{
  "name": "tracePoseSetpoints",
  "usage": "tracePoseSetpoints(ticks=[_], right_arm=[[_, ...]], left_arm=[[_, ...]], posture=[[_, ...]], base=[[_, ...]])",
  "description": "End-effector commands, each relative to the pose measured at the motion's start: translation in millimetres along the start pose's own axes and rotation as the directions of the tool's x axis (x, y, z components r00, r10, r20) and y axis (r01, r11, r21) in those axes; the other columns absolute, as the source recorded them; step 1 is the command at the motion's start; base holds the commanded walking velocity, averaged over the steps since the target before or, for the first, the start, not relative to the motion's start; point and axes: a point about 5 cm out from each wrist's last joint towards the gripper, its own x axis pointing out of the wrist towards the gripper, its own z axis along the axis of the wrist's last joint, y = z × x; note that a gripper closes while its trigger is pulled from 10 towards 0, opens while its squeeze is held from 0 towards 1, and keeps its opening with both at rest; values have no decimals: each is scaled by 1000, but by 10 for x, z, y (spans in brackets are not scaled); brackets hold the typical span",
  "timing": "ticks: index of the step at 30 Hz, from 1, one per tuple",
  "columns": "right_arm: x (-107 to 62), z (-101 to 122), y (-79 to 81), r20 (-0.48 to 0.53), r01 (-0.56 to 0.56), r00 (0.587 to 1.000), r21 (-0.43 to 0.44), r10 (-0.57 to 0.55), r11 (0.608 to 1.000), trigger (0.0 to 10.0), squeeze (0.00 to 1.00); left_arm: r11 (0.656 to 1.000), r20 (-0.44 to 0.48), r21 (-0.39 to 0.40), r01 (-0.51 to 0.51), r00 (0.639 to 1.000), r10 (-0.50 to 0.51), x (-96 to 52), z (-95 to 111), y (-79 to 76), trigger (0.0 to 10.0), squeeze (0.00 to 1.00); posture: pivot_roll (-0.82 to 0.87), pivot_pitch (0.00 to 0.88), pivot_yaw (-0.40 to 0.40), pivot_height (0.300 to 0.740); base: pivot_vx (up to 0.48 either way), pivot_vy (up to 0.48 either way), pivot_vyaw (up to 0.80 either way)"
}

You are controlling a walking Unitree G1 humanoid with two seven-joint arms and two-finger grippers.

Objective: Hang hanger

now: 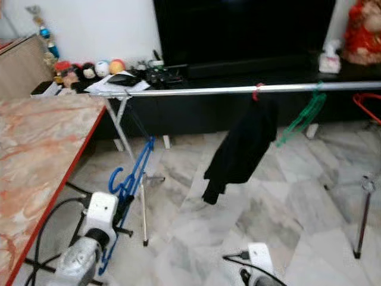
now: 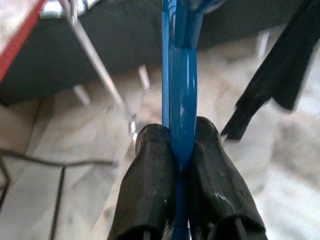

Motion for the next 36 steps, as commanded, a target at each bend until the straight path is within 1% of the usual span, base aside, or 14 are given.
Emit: tracePoseSetpoints(ticks=[1, 20, 21, 24, 27, 29, 31, 34, 36], right_arm=[[-21, -115, -90, -31, 22, 999, 3, -22, 1000, 10000, 0], [-14, -113, -39, -37, 0, 999, -17, -1, 1000, 10000, 0], [-14, -112, -35, -38, -3, 999, -22, 2, 1000, 10000, 0], [-13, -107, -30, -39, -5, 999, -32, 3, 999, 10000, 0], [-12, -106, -27, -39, -5, 999, -37, 4, 999, 10000, 0], [-12, -104, -27, -39, -5, 999, -39, 3, 999, 10000, 0], [-12, -103, -28, -39, -5, 999, -41, 3, 999, 10000, 0], [-12, -100, -35, -40, -7, 999, -49, 5, 999, 10000, 0], [-13, -99, -36, -41, -9, 999, -54, 7, 999, 10000, 0]], left_arm=[[1000, 38, -5, 15, 999, -14, 36, 101, -44, 10000, 0], [999, 15, 3, 36, 999, -36, 52, 85, -68, 10000, 0], [998, -15, 7, 56, 998, -56, 52, 40, -94, 10000, 0], [997, -84, 22, 70, 994, -68, 33, -103, -109, 10000, 0], [998, -102, 17, 55, 993, -53, 10, -167, -90, 10000, 0], [999, -122, 11, 44, 992, -42, -19, -246, -77, 10000, 0], [999, -128, 8, 42, 991, -41, -27, -268, -78, 10000, 0], [999, -151, 0, 44, 988, -44, -59, -358, -92, 10000, 0], [999, -166, 19, 47, 985, -43, -65, -390, -92, 10000, 0]], posture=[[-130, 0, 81, 740], [-122, 0, 83, 740], [-122, 0, 83, 740], [-121, 0, 83, 740], [-122, 0, 83, 740], [-121, 0, 82, 740], [-120, 0, 81, 740], [-118, 0, 79, 740], [-118, 0, 79, 740]], base=[[364, 0, 0], [366, 0, 0], [341, 0, 0], [91, 0, 0], [0, 0, 0], [0, 0, 0], [0, 0, 0], [0, 0, 0], [0, 0, 0]])
